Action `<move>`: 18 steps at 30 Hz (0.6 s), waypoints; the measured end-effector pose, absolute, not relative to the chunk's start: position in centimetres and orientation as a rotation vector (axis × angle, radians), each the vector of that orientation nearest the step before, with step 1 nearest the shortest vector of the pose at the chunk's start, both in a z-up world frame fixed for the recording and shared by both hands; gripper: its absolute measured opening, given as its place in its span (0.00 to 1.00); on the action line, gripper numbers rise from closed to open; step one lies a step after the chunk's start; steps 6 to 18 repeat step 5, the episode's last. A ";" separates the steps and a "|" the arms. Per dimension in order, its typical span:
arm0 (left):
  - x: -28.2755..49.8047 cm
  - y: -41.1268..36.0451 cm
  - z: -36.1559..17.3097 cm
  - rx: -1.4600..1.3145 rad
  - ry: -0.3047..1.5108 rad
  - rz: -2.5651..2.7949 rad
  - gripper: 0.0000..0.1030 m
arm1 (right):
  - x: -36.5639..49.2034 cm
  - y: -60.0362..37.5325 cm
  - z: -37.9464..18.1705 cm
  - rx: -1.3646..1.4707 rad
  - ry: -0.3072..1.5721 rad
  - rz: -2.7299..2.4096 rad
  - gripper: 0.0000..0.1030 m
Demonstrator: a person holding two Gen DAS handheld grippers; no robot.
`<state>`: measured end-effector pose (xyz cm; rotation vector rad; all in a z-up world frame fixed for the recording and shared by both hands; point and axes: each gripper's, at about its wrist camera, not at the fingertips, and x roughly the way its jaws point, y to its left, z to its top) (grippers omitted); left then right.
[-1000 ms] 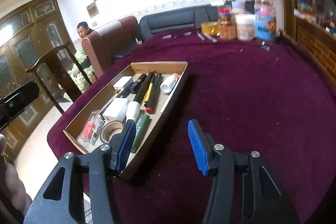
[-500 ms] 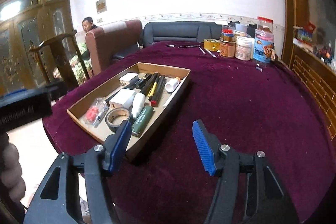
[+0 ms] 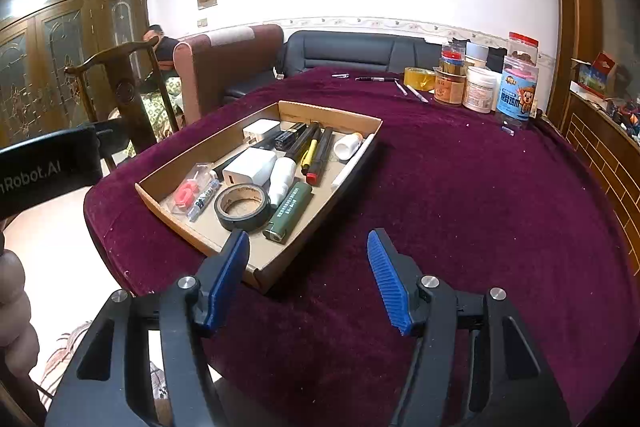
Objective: Organize rigid objects
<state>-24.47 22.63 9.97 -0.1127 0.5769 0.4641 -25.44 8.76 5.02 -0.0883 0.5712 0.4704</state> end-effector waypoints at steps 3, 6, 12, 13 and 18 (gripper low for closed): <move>-24.3 22.6 9.7 -0.119 0.590 0.456 0.99 | -25.2 8.5 4.8 -0.076 0.586 0.469 0.60; -24.2 22.6 9.6 -0.123 0.596 0.444 0.99 | -25.1 8.3 4.6 -0.068 0.595 0.467 0.60; -24.2 22.6 9.6 -0.123 0.596 0.444 0.99 | -25.1 8.3 4.6 -0.068 0.595 0.467 0.60; -24.2 22.6 9.6 -0.123 0.596 0.444 0.99 | -25.1 8.3 4.6 -0.068 0.595 0.467 0.60; -24.2 22.6 9.6 -0.123 0.596 0.444 0.99 | -25.1 8.3 4.6 -0.068 0.595 0.467 0.60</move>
